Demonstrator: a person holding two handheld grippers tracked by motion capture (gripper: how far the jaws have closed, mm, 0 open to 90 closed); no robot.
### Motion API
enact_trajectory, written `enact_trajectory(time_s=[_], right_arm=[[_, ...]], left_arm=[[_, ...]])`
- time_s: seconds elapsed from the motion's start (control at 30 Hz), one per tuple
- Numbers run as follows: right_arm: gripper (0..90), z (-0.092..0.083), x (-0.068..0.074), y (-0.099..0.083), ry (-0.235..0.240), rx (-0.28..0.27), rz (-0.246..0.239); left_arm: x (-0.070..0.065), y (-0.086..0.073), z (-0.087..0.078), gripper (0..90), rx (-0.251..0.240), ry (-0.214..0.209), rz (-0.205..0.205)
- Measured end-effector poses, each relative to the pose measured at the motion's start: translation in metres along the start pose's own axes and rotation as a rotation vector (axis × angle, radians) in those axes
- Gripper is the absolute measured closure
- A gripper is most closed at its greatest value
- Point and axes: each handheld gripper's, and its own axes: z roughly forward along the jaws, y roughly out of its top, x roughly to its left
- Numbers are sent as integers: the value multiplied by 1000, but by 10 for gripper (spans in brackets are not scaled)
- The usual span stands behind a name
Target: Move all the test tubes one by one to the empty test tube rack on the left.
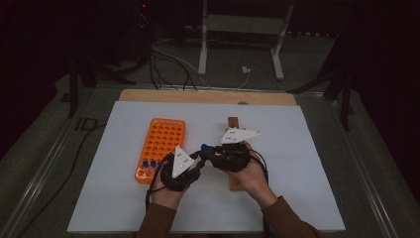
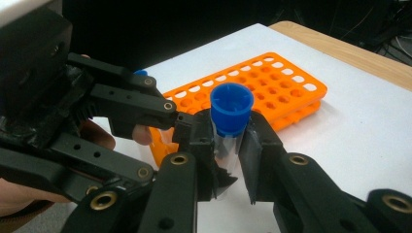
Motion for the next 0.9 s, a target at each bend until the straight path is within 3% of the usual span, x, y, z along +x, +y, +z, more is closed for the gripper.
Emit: enact_trajectory(time_s=[0.27, 0.53, 0.77, 0.9], right_arm=[[763, 1, -1, -1, 6, 5, 2], [466, -3, -6, -2, 1, -14, 19], [211, -8, -8, -4, -91, -32, 5], [156, -10, -10, -6, -134, -29, -13]], left_arm=[[1, -1, 0, 770, 2, -13, 2], [5, -4, -1, 772, 18, 1, -15], [10, -6, -5, 772, 11, 8, -35], [12, -7, -7, 773, 10, 7, -40]])
